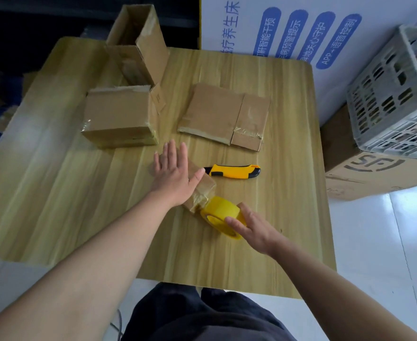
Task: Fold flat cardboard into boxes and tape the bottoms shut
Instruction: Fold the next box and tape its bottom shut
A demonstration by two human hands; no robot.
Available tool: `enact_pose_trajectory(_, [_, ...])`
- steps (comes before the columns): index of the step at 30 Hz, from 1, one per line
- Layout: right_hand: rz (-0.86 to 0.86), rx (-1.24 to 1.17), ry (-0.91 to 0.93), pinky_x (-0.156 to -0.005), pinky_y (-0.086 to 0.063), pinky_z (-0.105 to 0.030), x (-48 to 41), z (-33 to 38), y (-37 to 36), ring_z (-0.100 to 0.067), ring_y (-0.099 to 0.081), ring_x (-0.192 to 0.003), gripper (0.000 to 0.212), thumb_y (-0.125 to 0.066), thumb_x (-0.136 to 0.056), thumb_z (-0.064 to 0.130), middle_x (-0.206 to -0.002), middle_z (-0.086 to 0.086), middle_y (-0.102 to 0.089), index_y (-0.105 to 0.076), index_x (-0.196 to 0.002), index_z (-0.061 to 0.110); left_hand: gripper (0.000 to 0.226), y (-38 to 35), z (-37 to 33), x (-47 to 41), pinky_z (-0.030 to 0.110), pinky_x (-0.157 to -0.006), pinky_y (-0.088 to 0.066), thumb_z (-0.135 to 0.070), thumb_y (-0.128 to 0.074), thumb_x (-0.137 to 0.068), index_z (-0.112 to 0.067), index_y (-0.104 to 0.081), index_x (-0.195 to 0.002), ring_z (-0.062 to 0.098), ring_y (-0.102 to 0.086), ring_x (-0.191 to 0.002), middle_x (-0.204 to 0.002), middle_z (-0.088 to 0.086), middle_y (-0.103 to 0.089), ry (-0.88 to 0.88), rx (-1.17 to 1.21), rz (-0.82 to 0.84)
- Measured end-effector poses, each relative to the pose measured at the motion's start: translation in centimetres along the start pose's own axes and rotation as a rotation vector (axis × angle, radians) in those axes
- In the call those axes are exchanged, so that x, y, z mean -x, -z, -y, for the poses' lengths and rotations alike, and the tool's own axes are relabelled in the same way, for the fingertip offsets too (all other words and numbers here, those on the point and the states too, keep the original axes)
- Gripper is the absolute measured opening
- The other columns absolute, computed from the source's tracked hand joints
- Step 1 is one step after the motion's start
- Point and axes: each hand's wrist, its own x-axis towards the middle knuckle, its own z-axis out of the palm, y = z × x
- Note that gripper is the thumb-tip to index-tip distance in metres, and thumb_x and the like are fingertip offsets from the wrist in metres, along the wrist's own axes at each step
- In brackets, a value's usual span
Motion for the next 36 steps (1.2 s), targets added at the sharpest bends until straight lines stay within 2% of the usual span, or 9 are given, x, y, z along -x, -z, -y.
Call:
enact_pose_trajectory(4, [0.002,-0.015,-0.02,-0.064,-0.038,-0.026,0.1,0.3,-0.4,-0.013,-0.05,-0.076,0.047,-0.037,-0.087,0.064,-0.082,0.006,-0.049,-0.038,-0.11,0.024,0.069,0.6,0.7,3.7,0.051,-0.118,-0.01,-0.05,-0.04,-0.09,-0.016,-0.03,-0.149,0.033,-0.011,-0.145,-0.156,0.016,-0.014,-0.149,0.271,-0.367])
enact_pose_trajectory(6, [0.0,-0.009,-0.031,-0.063,-0.038,-0.026,0.1,0.3,-0.5,-0.015,-0.05,-0.076,0.044,-0.039,-0.091,0.06,-0.083,0.005,-0.049,-0.038,-0.112,0.022,0.06,-0.4,0.6,6.1,0.056,-0.114,-0.021,-0.046,-0.046,-0.085,-0.02,-0.046,-0.139,0.032,-0.024,-0.14,-0.15,0.012,-0.03,-0.232,0.235,-0.378])
enact_pose_trajectory(9, [-0.007,0.018,-0.025,-0.065,-0.04,-0.026,0.4,0.7,-0.7,-0.017,-0.05,-0.078,0.041,-0.04,-0.094,0.055,-0.087,0.0,-0.05,-0.039,-0.113,0.019,0.064,-2.3,1.0,7.6,0.052,-0.119,-0.015,-0.049,-0.04,-0.086,-0.026,-0.037,-0.146,0.028,-0.018,-0.146,-0.157,0.007,-0.025,-0.285,0.049,-0.19])
enact_pose_trajectory(15, [-0.032,0.162,-0.002,-0.073,-0.042,-0.036,0.8,0.4,0.2,-0.024,-0.052,-0.081,0.059,-0.031,-0.081,0.07,-0.085,-0.007,-0.056,-0.04,-0.107,0.018,0.059,-2.9,1.9,6.8,0.04,-0.12,0.005,-0.038,-0.042,-0.097,-0.03,-0.02,-0.152,0.022,-0.001,-0.149,-0.162,0.002,-0.008,-0.28,-0.022,-0.137])
enact_pose_trajectory(21, [-0.001,0.164,-0.007,-0.071,-0.044,-0.04,1.5,0.0,0.4,-0.024,-0.055,-0.077,0.052,-0.033,-0.088,0.066,-0.084,-0.008,-0.057,-0.04,-0.107,0.017,0.06,-2.9,1.2,7.0,0.046,-0.121,0.001,-0.033,-0.045,-0.098,-0.029,-0.02,-0.152,0.023,0.004,-0.149,-0.162,0.002,-0.005,-0.275,-0.003,-0.146])
enact_pose_trajectory(27, [-0.023,-0.001,0.015,-0.074,-0.04,-0.038,1.5,0.0,0.4,-0.02,-0.046,-0.077,0.022,-0.033,-0.103,0.036,-0.082,0.0,-0.048,-0.042,-0.104,0.016,0.067,-2.9,-2.6,9.0,0.043,-0.097,-0.042,-0.04,-0.069,-0.083,-0.018,-0.039,-0.139,0.032,-0.041,-0.124,-0.141,0.014,-0.032,0.264,0.525,-0.393])
enact_pose_trajectory(30, [-0.041,-0.03,0.003,-0.071,-0.038,-0.036,1.4,0.1,0.2,-0.018,-0.045,-0.076,0.019,-0.033,-0.104,0.033,-0.082,0.0,-0.048,-0.043,-0.104,0.016,0.075,-2.3,-4.8,9.6,0.037,-0.082,-0.05,-0.045,-0.066,-0.085,-0.014,-0.026,-0.141,0.027,-0.057,-0.103,-0.132,0.013,-0.041,0.55,0.964,-0.17])
enact_pose_trajectory(33, [-0.048,-0.03,0.014,-0.069,-0.037,-0.032,1.3,0.2,0.3,-0.017,-0.045,-0.076,0.017,-0.034,-0.104,0.031,-0.082,0.002,-0.049,-0.044,-0.105,0.017,0.057,-1.6,-6.6,9.2,0.042,-0.071,-0.059,-0.043,-0.069,-0.084,-0.013,-0.037,-0.122,0.027,-0.067,-0.079,-0.112,0.013,-0.059,0.72,1.414,0.102])
enact_pose_trajectory(36, [-0.05,-0.065,0.024,-0.069,-0.038,-0.032,1.4,0.2,0.4,-0.017,-0.045,-0.075,0.014,-0.038,-0.103,0.027,-0.081,0.001,-0.05,-0.047,-0.101,0.016,0.047,-2.2,-7.8,8.1,0.044,-0.073,-0.06,-0.029,-0.074,-0.083,-0.008,-0.044,-0.111,0.027,-0.07,-0.08,-0.106,0.014,-0.061,0.847,1.592,0.127])
